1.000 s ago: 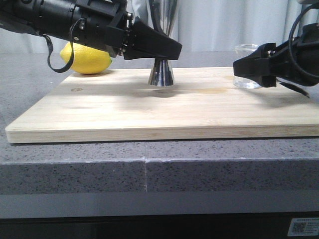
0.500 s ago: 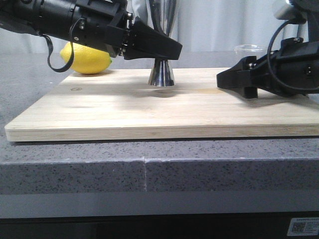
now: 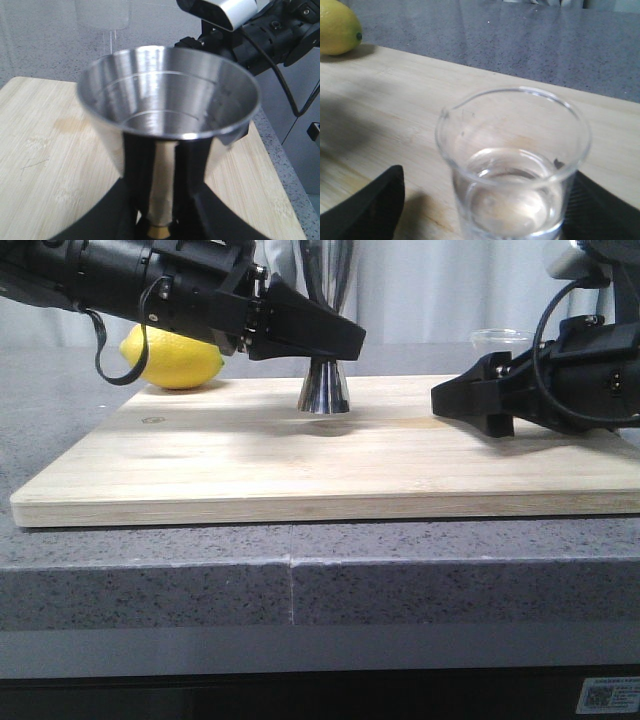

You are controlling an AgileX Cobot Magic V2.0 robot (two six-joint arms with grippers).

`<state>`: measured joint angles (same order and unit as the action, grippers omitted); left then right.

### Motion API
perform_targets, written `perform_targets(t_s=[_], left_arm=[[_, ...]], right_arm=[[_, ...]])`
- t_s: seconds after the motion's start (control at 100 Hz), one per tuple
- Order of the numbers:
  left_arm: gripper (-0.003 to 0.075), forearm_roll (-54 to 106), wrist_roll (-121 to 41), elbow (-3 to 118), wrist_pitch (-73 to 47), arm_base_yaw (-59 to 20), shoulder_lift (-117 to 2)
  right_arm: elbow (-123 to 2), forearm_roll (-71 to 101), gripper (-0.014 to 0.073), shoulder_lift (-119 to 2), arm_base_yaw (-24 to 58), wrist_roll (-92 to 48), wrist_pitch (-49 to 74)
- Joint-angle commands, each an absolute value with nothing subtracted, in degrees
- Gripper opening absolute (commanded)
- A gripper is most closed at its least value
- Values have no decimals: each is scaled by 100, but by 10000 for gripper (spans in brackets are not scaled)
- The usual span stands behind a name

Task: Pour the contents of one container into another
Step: 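Close the right gripper around the glass beaker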

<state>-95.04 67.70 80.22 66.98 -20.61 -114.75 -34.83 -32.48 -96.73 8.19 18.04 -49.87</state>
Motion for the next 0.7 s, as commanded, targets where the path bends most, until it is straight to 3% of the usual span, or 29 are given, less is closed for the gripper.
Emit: perform_targets(t_s=[0.0,0.16,0.44,0.69], left_arm=[[115,-9132,6840,8186,6933,-2102,-11089],[115,-9132,6840,8186,6933,-2102,-11089],[115,-9132,6840,8186,6936,-2102,-11089],[115,-9132,6840,8186,6936,-2102,-11089]], right_arm=[[-3608,-3178,517,-9481,792,1806,-5408],[-3608,-3179,419,-9481,792,1806,-5408],[-3608,-3155,408,-9481,792,1806,-5408],[-3617,-3155,319,-9481,792,1806,-5435]])
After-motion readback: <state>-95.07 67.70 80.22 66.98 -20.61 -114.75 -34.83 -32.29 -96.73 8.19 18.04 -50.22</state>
